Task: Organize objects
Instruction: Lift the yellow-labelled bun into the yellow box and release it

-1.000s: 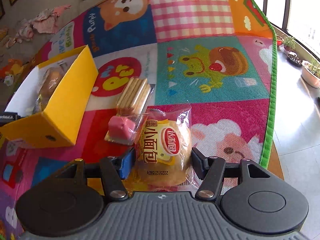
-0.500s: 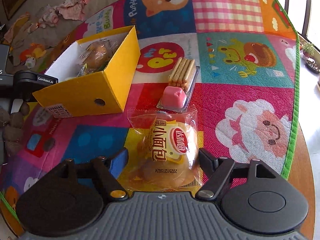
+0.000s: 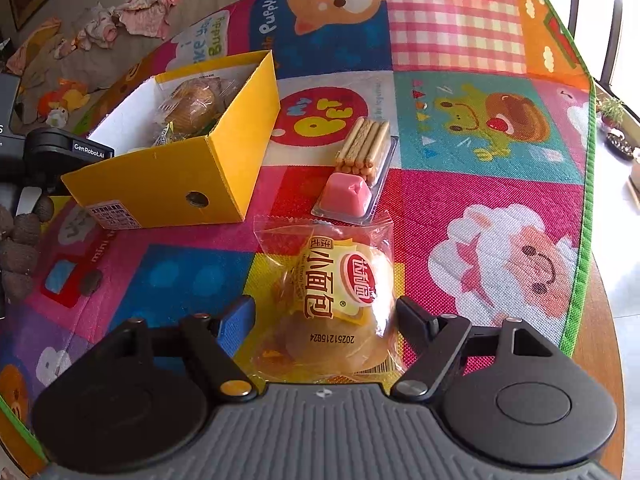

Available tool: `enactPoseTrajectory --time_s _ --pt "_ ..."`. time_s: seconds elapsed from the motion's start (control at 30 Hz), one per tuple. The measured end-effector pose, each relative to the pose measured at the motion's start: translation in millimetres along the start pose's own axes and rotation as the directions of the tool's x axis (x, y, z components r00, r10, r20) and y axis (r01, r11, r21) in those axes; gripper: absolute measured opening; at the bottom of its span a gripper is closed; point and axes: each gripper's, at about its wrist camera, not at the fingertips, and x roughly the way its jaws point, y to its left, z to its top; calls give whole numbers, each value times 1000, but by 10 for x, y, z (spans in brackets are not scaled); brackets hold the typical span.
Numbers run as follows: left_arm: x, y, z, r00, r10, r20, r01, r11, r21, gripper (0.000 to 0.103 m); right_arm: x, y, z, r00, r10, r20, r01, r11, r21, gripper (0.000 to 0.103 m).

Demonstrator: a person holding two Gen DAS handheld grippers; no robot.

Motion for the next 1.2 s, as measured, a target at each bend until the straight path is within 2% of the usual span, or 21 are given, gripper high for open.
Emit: enactPoseTrajectory --time_s 0.23,0.33,0.47,0.57,0.77,0.87,0.97,1.2 --pt "-2 -2 0 1000 0 1 0 1000 -1 17 -10 55 -26 1000 -25 10 25 999 -30 72" --pt "-2 -2 -1 1000 0 1 0 1000 -1 17 -32 58 -25 1000 -14 8 14 999 -28 64" --pt "-2 -3 -1 1000 0 1 0 1000 -1 17 -84 73 -14 1000 28 -11 -29 1000 -12 61" --pt "-2 -3 -1 1000 0 1 0 1000 -1 17 -164 76 25 995 98 -23 -98 995 11 60" --pt "-2 -1 -3 1000 -1 1 1 1000 -2 17 -512 189 270 990 114 82 -108 992 -71 60" --pt "-2 1 -3 1000 0 1 0 1000 -2 17 -747 248 517 976 131 173 -113 987 -112 60" --pt "-1 -6 5 1000 4 -3 -4 1000 -2 17 -937 344 790 953 177 246 -143 978 -150 60" --pt "5 -22 18 1000 6 -9 -6 1000 4 17 -1020 741 1370 905 259 338 -189 955 -227 60"
